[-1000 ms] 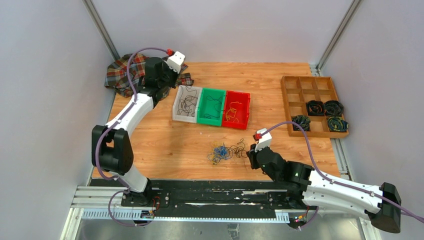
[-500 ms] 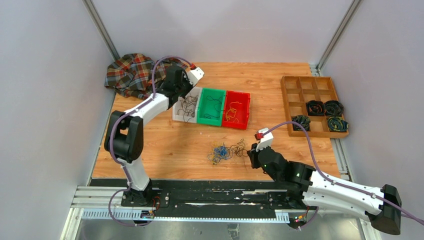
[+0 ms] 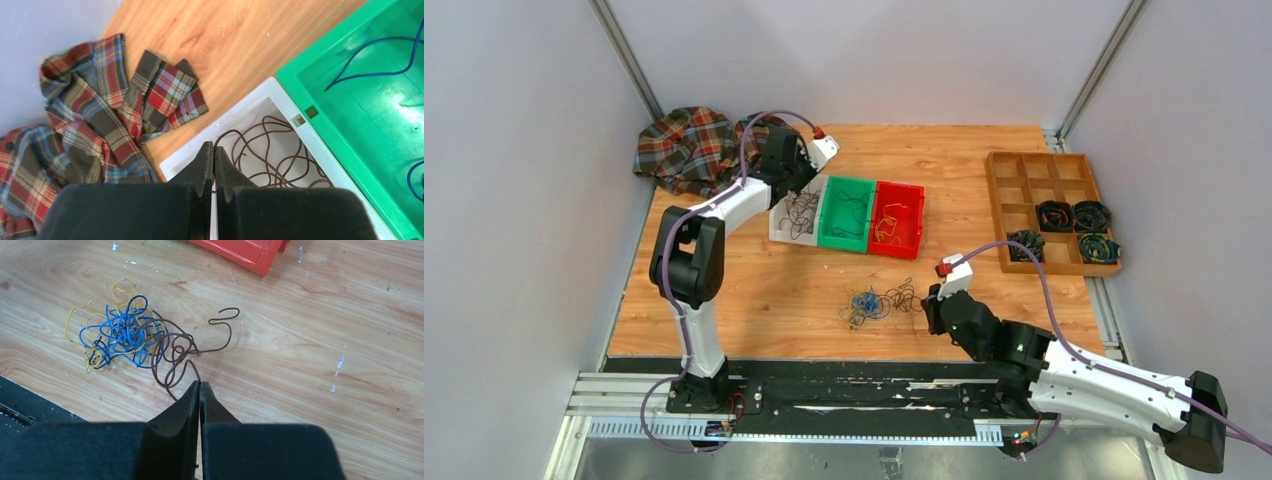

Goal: Untangle the cables
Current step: Place the cable in the bin.

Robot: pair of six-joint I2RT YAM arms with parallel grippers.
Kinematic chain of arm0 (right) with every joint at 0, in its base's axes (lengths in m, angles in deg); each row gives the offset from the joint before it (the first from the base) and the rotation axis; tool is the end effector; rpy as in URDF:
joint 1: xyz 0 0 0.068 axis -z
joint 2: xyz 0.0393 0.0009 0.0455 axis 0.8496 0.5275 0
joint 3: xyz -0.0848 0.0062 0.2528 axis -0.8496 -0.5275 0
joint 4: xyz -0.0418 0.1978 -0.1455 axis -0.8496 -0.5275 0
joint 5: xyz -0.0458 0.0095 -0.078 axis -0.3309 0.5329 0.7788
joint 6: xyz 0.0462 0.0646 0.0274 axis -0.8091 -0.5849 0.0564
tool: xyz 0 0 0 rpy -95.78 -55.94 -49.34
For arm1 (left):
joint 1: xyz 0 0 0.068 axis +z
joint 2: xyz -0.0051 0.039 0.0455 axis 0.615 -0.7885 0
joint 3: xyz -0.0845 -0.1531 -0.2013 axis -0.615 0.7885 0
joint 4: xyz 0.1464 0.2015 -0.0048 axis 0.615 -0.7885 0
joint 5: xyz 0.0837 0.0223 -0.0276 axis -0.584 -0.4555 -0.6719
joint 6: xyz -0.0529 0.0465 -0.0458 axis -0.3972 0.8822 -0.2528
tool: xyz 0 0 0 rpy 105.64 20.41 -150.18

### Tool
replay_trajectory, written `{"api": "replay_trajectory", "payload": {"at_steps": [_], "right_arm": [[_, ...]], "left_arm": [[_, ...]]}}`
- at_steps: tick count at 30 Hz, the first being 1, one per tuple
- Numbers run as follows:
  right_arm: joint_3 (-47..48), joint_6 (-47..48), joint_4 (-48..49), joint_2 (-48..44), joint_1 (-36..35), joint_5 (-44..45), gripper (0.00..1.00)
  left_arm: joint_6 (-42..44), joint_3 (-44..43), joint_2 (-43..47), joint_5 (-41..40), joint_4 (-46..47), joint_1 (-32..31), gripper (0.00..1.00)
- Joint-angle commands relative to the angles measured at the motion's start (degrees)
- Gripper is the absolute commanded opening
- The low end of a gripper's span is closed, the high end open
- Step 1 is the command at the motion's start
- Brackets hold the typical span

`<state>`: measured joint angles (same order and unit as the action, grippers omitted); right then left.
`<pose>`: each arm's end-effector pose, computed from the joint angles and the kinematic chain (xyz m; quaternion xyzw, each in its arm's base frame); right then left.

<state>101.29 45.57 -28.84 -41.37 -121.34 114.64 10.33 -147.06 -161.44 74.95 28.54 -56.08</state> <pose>0.1126 0.1417 0.2073 -0.1285 0.8263 0.2012 0.5102 0.4368 -0.1495 0.2098 0.3995 0.7850 0.0245 0.4728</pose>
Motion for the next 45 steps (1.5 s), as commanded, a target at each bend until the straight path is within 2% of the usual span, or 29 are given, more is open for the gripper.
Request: {"api": "replay_trajectory", "payload": {"at_steps": [1,7,9,10,12,14,17,20,23,25,30,34,40,45], "right_arm": [[2.39,0.66,-1.75,-0.51,1.21,0.45,0.00],[2.74,0.46,-1.90,-0.35,1.30,0.26,0.01],[2.79,0.39,-1.94,-0.42,1.30,0.17,0.01],[2.90,0.44,-1.99,-0.49,1.30,0.03,0.00],[3.26,0.57,-2.31,-0.72,1.30,0.04,0.00],[3.70,0.75,-2.90,-0.98,1.31,0.08,0.00],[4.26,1.11,-3.60,-1.34,1.39,0.08,0.01],[4.63,1.16,-3.98,-1.56,1.39,-0.09,0.00],[4.75,0.92,-4.22,-1.57,1.39,-0.45,0.01],[4.69,0.72,-4.30,-1.61,1.39,-0.62,0.01],[4.31,-0.41,-4.64,-2.10,1.39,-1.05,0.01],[5.30,-0.69,-5.11,-1.91,1.56,-2.30,0.00],[7.66,-0.76,-7.35,-1.36,1.65,-3.66,0.01],[9.07,-1.30,-7.73,-1.55,1.70,-6.22,0.01]], "left_arm": [[0.90,0.34,-1.77,1.08,-1.77,-0.18,0.00],[1.51,-1.79,-3.06,1.07,-6.66,-0.24,0.01],[1.67,-3.72,-3.50,1.32,-9.38,-0.18,0.05],[1.98,-5.00,-3.69,1.53,-11.25,-0.21,0.12],[2.76,-8.48,-4.12,2.23,-16.30,-0.16,0.44],[3.51,-12.79,-4.51,2.94,-22.04,0.23,0.62],[4.12,-19.48,-4.15,5.61,-30.41,1.04,0.79],[5.84,-23.22,-2.30,7.81,-36.30,1.51,0.87],[7.93,-24.45,0.60,11.14,-42.16,1.55,0.90],[9.81,-21.89,3.33,14.73,-45.86,1.45,0.91],[14.52,-5.62,11.89,19.54,-46.52,0.96,0.87],[14.91,2.21,13.48,20.36,-46.33,0.53,0.84],[8.90,6.84,13.09,15.91,-35.03,-0.14,0.81],[5.93,5.10,8.84,10.22,-28.76,-0.15,0.77]]}}
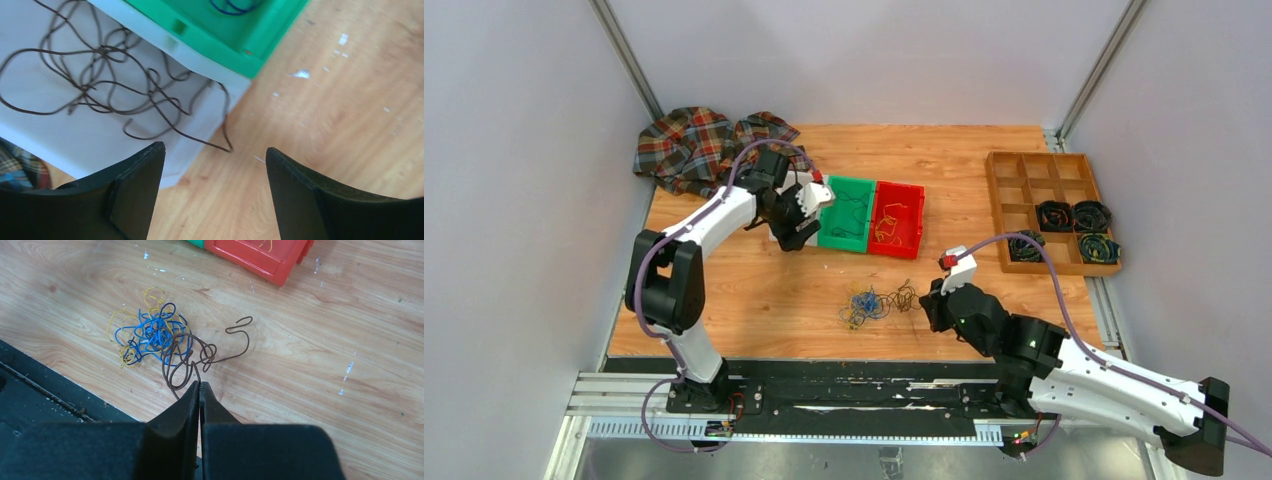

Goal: Untangle the cables
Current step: Place the cable in the bin.

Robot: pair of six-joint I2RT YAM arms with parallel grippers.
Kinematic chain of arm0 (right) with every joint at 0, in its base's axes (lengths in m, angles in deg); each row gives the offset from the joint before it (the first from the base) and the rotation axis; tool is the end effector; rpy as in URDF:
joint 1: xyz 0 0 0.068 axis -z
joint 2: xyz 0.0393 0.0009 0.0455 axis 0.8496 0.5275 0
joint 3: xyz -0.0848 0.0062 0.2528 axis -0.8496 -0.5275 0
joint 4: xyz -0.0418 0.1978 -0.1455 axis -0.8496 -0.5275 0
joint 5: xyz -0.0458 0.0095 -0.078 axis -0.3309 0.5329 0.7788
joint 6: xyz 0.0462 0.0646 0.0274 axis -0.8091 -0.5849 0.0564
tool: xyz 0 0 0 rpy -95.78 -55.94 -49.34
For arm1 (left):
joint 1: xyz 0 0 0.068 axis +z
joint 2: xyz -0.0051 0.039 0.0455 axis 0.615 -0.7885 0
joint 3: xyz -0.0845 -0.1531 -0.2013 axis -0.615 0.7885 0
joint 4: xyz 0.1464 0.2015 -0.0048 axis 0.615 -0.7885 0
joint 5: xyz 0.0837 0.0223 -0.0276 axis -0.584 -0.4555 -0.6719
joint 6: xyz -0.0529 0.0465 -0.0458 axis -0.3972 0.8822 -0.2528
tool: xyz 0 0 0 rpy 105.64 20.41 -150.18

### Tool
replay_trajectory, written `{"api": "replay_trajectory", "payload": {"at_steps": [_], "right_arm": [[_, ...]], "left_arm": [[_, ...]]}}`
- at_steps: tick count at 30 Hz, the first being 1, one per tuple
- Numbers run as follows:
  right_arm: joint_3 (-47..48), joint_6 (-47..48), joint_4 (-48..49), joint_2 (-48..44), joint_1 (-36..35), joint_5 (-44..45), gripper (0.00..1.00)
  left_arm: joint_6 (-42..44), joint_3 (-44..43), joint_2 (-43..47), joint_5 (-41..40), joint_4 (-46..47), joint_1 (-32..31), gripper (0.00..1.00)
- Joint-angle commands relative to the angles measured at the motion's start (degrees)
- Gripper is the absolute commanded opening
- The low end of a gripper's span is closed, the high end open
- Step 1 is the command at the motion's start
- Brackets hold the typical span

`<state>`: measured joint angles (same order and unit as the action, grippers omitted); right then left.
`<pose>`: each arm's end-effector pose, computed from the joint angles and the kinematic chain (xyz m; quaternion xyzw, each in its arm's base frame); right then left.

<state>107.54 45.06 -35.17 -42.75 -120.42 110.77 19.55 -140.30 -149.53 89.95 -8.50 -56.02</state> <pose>0.1099 0.1398 0.2359 -0.1327 0.8245 0.2298 0.4999 0.3263 -0.1327 0.1951 0.5164 0.8131 -0.1210 0.2398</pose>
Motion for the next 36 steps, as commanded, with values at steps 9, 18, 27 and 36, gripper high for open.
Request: {"api": "replay_trajectory", "payload": {"at_steps": [9,18,27,36], "right_arm": [[4.55,0.23,-2.41,0.77,0.99,-4.34,0.01],[4.88,0.46,-3.29,0.11,1.34,-4.48,0.01],[8.64,-0.30,-3.25,1.55,3.36,-7.97,0.01],[16.34,7.70,1.01,5.31,3.77,-14.25,0.01]], "left_arm": [[-3.51,-5.91,-7.27,-8.37,10.14,-0.22,0.44],[-6.38,-9.00,-9.88,-9.05,13.50,-0.04,0.15],[-8.73,-7.42,-10.88,-10.85,13.88,-0.38,0.53],[-3.61,-17.85,3.41,5.35,-14.74,0.03,0.98]]}}
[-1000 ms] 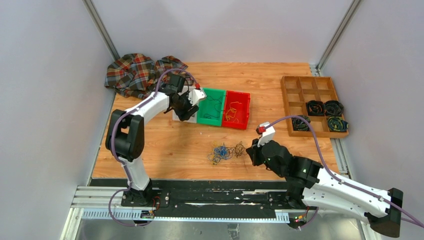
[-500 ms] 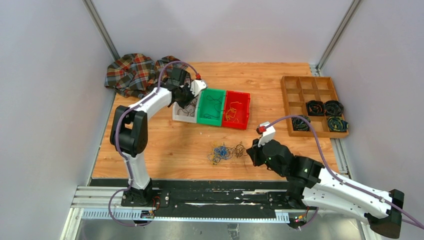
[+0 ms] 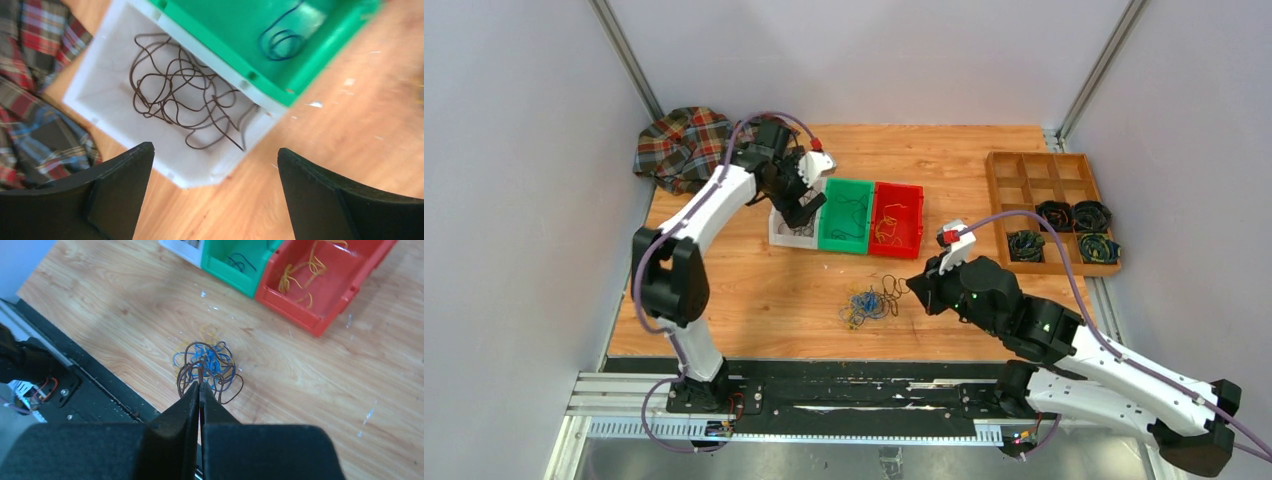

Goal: Untangle the cables
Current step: Place the cable in the bin, then untie the cable.

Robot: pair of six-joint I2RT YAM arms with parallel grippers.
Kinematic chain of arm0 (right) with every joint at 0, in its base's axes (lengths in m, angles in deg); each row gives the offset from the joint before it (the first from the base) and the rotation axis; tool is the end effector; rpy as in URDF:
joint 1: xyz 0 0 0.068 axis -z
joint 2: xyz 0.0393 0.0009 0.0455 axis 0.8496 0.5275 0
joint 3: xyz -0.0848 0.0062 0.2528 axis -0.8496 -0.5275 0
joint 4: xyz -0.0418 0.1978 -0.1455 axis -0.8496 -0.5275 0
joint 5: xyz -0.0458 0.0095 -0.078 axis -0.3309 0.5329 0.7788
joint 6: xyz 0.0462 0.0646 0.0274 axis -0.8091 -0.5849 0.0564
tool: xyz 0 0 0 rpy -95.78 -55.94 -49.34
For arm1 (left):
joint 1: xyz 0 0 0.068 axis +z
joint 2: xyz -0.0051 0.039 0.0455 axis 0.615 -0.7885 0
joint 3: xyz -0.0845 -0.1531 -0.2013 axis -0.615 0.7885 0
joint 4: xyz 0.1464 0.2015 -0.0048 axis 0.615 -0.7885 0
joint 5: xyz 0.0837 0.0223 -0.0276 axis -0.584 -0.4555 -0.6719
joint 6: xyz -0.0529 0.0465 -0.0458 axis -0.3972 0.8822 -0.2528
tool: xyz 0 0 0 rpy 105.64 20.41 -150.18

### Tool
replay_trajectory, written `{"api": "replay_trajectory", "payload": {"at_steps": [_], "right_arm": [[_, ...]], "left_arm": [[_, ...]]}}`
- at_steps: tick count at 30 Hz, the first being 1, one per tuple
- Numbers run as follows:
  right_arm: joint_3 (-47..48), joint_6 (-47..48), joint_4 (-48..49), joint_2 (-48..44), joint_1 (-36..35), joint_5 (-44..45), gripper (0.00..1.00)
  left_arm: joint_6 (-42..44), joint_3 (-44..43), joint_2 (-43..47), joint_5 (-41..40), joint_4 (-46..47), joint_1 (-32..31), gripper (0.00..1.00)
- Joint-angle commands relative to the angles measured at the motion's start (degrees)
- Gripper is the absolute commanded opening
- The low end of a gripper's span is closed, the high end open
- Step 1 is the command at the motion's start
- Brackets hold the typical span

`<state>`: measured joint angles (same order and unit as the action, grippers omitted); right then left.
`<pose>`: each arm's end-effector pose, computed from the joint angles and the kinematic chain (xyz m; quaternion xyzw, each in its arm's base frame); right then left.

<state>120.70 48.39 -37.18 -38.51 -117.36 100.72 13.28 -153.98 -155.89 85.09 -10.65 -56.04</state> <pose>0.1144 0.1526 0.3013 -0.1657 0.7938 0.2982 0.5035 0.3699 -0.1408 0.2241 0.4666 0.8378 -0.0852 0.2705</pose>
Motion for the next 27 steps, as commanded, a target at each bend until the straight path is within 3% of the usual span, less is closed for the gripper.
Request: {"api": "replay_trajectory", "payload": {"at_steps": [1,5,10,16,23,27], "right_arm": [[3.77,5.04,3.73,1.69,0.75,-5.06,0.00],[7.79,8.15,5.88,5.40,0.75,-7.76,0.01],[11.70,9.64,10.77,9.11,0.84,-11.65,0.00],[14.37,5.98,19.53,15.08,1.10,-16.17,0.01],[17.17,2.32,26.33,18.43,1.08,-18.38,0.01],[19.52,2.27,25.09,20.23,1.10,-19.29,0.00]], "left_arm": [[3.02,-4.21,11.35,13.30,-14.05,0.07,0.98],[-1.20,-6.66,14.68,24.76,-17.78,-0.13,0.98],[-5.10,-3.68,19.97,37.23,-17.79,-3.09,0.98],[-5.64,-4.93,19.67,38.33,-17.70,-6.61,0.98],[-2.29,-3.26,23.85,44.48,-17.87,-8.16,0.76],[-0.09,-1.59,24.89,42.77,-17.84,-8.45,0.74]]}}
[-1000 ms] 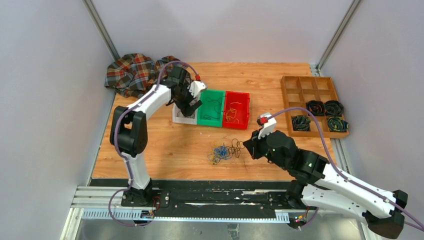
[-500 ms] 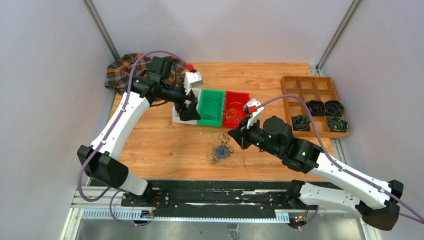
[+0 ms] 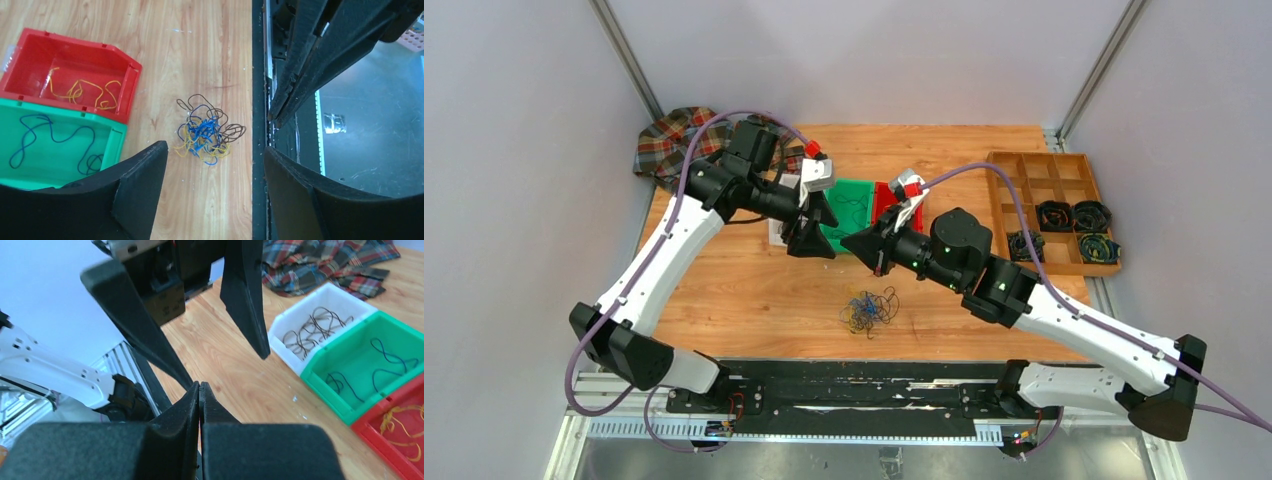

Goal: Untangle the cables
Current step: Untie the cable.

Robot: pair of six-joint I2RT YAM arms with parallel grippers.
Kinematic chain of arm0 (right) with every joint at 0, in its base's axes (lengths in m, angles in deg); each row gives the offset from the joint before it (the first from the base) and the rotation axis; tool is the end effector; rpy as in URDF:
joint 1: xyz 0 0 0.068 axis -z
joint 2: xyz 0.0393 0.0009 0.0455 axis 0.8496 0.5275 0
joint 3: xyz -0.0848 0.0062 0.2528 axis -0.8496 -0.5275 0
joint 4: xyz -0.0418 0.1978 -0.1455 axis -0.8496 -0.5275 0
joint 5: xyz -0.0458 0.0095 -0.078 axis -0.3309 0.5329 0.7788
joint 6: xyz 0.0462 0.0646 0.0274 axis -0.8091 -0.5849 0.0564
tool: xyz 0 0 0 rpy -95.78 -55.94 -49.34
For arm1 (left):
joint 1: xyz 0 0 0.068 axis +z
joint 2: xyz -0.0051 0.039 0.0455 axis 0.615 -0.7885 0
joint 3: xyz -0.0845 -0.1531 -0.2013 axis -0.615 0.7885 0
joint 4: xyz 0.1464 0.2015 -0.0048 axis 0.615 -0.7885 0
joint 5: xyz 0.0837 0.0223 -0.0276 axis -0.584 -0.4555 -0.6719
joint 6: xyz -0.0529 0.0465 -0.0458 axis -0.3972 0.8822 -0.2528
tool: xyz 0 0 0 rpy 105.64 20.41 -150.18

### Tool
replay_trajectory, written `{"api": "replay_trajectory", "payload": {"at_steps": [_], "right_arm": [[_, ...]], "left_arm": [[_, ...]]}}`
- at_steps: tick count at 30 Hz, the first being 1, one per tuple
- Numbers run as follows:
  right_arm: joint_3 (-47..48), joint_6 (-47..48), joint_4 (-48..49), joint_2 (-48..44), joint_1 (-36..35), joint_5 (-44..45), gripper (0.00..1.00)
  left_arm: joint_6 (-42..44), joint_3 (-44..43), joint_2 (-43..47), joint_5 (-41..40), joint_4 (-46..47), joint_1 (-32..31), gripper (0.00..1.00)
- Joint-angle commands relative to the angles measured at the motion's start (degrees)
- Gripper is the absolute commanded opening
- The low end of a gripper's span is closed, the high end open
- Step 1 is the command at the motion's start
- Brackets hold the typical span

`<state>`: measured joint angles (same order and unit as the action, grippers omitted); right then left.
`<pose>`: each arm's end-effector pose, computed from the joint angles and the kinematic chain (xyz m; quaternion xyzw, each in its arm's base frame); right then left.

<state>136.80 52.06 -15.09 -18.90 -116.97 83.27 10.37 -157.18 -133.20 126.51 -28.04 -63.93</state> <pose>0.1389 0.2333 0.3895 -0.2416 0.6681 0.4570 0.5352 0.2202 -0.1754 0.3712 0.5457 0.6476 -0.4279 0.3157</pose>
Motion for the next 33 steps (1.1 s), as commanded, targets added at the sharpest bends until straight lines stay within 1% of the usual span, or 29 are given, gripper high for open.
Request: {"api": "replay_trajectory", "payload": {"at_steps": [1,2,4,5,6,7,11,13,15,16,17,21,24,27,29,33], "right_arm": [[3.42,-1.11,0.96,0.47,0.70,-0.39,0.00],[3.09,-0.43,-1.45,-0.06,0.71,1.74,0.04],[1.11,0.37,-6.70,-1.31,0.84,6.98,0.21],[-0.46,0.57,-9.25,-2.11,0.95,8.99,0.29],[-2.27,0.23,-11.79,-3.14,1.04,10.61,0.36],[-4.45,-0.16,-13.83,-4.39,1.14,12.01,0.40],[-14.76,-4.17,-18.50,-10.61,1.22,13.88,0.49],[-18.94,-7.35,-19.91,-12.56,1.24,13.16,0.53],[-22.17,-10.57,-20.51,-13.21,1.24,12.93,0.56],[-23.82,-11.60,-20.52,-12.85,1.24,13.06,0.57],[-24.64,-12.44,-20.38,-12.04,1.24,13.51,0.58],[-26.00,-11.04,-15.77,-7.15,1.58,12.97,0.58],[-25.58,-8.52,-13.34,-2.17,1.95,12.76,0.58],[-24.62,-8.00,-12.22,3.02,2.66,12.98,0.55],[-24.61,-8.09,-9.74,5.29,2.88,12.67,0.54],[-23.39,-8.79,-6.50,9.88,2.99,15.10,0.49]], "left_arm": [[2.86,2.35,2.24,0.21,-0.50,-0.57,0.77],[3.40,3.42,2.57,-1.30,-0.49,-0.50,0.81],[5.96,6.03,3.81,-4.41,-0.40,-0.48,0.90],[7.24,7.25,4.42,-6.19,-0.40,-0.48,0.96],[7.98,8.08,4.62,-8.00,-0.40,-0.48,0.99],[8.05,8.38,4.61,-10.07,-0.37,-0.48,0.98],[5.32,6.19,2.70,-18.35,-0.39,-0.43,0.98],[5.94,4.94,2.72,-20.47,-0.32,-0.48,0.98],[4.19,4.93,3.83,-23.28,2.56,-0.48,0.98],[1.55,5.14,4.84,-25.41,4.64,-0.50,0.98],[0.82,5.35,5.54,-27.43,6.22,-0.48,0.98],[0.10,6.00,8.72,-33.26,10.01,-0.47,0.98],[1.57,6.43,10.55,-35.20,10.19,-0.49,0.98],[2.05,7.28,12.04,-37.28,10.24,-0.48,0.98],[2.26,8.57,13.08,-37.28,10.24,-0.44,0.98],[1.71,10.57,14.58,-36.61,10.11,-0.53,0.98]]}}
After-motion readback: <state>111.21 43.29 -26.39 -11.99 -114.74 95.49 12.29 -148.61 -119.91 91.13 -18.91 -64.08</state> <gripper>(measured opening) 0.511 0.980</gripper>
